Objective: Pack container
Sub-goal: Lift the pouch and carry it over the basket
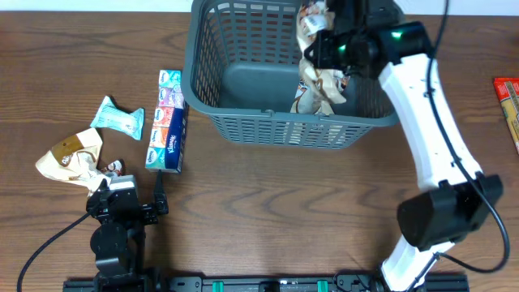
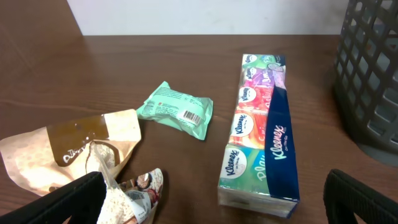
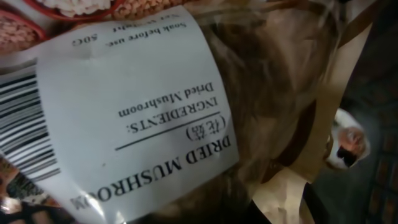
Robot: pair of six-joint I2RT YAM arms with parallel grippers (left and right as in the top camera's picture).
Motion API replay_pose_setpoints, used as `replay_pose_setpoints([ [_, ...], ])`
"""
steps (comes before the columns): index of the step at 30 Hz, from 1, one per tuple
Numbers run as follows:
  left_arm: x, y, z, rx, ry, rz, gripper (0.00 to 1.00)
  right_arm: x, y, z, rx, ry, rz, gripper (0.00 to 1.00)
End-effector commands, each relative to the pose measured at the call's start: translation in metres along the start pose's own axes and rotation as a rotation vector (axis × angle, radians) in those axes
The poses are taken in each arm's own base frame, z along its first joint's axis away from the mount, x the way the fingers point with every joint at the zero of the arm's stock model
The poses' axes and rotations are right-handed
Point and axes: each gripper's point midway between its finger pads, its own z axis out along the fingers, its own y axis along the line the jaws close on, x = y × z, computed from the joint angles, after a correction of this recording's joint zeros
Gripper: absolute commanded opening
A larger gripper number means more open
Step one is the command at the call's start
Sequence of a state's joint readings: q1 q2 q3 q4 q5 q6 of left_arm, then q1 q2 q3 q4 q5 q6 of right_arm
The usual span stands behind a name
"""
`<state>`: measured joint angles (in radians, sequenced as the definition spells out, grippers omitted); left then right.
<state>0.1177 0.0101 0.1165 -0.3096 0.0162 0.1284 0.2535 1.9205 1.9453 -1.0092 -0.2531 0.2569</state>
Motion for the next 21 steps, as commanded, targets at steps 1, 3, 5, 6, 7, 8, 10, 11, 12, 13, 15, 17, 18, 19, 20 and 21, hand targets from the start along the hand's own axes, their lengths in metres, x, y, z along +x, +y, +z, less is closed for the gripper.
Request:
replay_pose_setpoints([
  [1,0.011,-0.001,0.002,0.003,0.031,0.001,0.99,0.012,-0.006,0.022,0.064,0.054,-0.048,0.01],
  [3,0.011,-0.001,0.002,0.003,0.032,0.001,0.98,0.022,-0.010,0.036,0.078,0.104,-0.062,0.01],
  [5,0.011,-0.001,0.002,0.003,0.032,0.001,0.99,0.028,-0.013,0.044,0.085,0.132,-0.064,0.01],
  [6,0.011,-0.001,0.002,0.003,0.032,0.001,0.99,0.031,-0.017,0.051,0.096,0.149,-0.060,0.01],
  [7,0.011,-0.001,0.002,0.003,0.032,0.001,0.99,0.034,-0.021,0.056,0.108,0.162,-0.058,0.01],
  [8,0.011,-0.001,0.002,0.003,0.032,0.001,0.99,0.038,-0.025,0.062,0.124,0.182,-0.054,0.01],
  [10,0.011,-0.001,0.002,0.003,0.031,0.001,0.99,0.048,-0.031,0.072,0.136,0.226,-0.051,0.01],
  [11,0.011,-0.001,0.002,0.003,0.032,0.001,0.99,0.053,-0.034,0.078,0.142,0.248,-0.048,0.01],
  [12,0.011,-0.001,0.002,0.003,0.031,0.001,0.99,0.057,-0.037,0.083,0.146,0.267,-0.044,0.01],
  [13,0.011,-0.001,0.002,0.003,0.032,0.001,0.99,0.061,-0.039,0.087,0.149,0.281,-0.041,0.01],
  [15,0.011,-0.001,0.002,0.003,0.032,0.001,0.99,0.065,-0.042,0.094,0.154,0.299,-0.038,0.01],
  [17,0.011,-0.001,0.002,0.003,0.031,0.001,0.99,0.066,-0.043,0.096,0.155,0.305,-0.037,0.01],
  [18,0.011,-0.001,0.002,0.003,0.032,0.001,0.99,0.066,-0.043,0.097,0.155,0.305,-0.037,0.01],
  [19,0.011,-0.001,0.002,0.003,0.031,0.001,0.99,0.066,-0.043,0.097,0.154,0.303,-0.037,0.01],
  [20,0.011,-0.001,0.002,0.003,0.032,0.001,0.99,0.066,-0.043,0.097,0.154,0.303,-0.037,0.03],
  [21,0.011,-0.001,0.002,0.003,0.031,0.001,0.99,0.066,-0.043,0.096,0.155,0.304,-0.037,0.05],
])
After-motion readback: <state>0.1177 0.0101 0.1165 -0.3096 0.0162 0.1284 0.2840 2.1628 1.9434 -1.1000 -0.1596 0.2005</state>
